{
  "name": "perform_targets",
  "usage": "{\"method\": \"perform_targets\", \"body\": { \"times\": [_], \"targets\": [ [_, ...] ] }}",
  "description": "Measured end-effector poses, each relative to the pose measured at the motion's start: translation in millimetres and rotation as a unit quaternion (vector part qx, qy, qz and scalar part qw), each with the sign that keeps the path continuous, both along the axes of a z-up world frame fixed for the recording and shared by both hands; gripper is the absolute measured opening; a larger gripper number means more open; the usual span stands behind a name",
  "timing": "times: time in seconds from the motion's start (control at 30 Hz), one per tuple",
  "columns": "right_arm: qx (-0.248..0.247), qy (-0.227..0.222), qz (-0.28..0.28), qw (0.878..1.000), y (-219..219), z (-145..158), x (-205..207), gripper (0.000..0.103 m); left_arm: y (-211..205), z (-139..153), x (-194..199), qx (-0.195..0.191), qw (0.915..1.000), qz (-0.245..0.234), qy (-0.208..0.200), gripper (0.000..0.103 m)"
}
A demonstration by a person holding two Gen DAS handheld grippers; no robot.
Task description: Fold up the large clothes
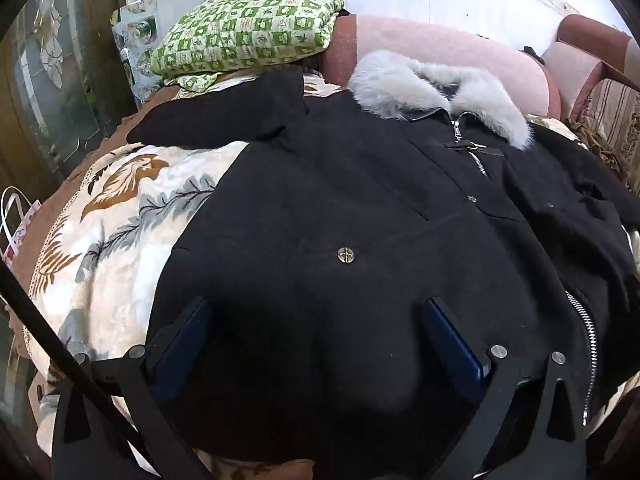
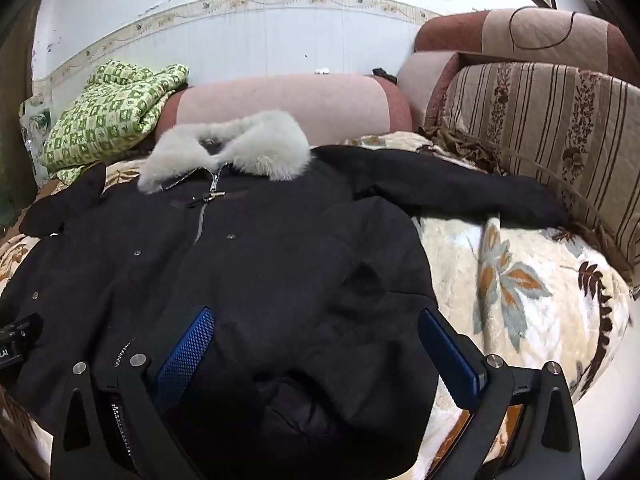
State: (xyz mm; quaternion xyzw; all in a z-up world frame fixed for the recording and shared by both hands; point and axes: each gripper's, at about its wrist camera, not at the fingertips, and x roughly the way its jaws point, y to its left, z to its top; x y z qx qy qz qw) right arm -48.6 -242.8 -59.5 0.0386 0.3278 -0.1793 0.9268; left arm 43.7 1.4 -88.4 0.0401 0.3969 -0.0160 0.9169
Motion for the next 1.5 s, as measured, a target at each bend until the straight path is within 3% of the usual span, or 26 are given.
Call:
{"method": "perform_targets", "body": {
  "times": [0.33,1.03,1.3,1.37,1.43,1.5],
  "targets": [
    [0.015,0.011,-0.005,1.0,-2,-5,1,0.103,4,-18,6,-0.002,0.9996,0.018,0.02,0.103],
    [0.013,0.013,-0.01,1.0,1,-7,-3,0.103,-7,-15,-14,0.023,0.9988,0.019,-0.038,0.103],
    [-0.005,0.007,-0.003,1.0,7,-1,-5,0.103,-9,3,-35,-0.013,0.9982,0.007,-0.059,0.103],
    [-0.013,0.005,-0.001,1.0,10,-1,-7,0.103,-8,13,-44,-0.046,0.9973,-0.002,-0.058,0.103],
    [-0.019,0.003,0.001,1.0,12,0,-8,0.103,-6,28,-59,-0.081,0.9937,-0.005,-0.078,0.103],
    [-0.02,0.003,0.003,1.0,12,2,-8,0.103,-6,40,-73,-0.086,0.9905,-0.003,-0.107,0.103]
  ]
}}
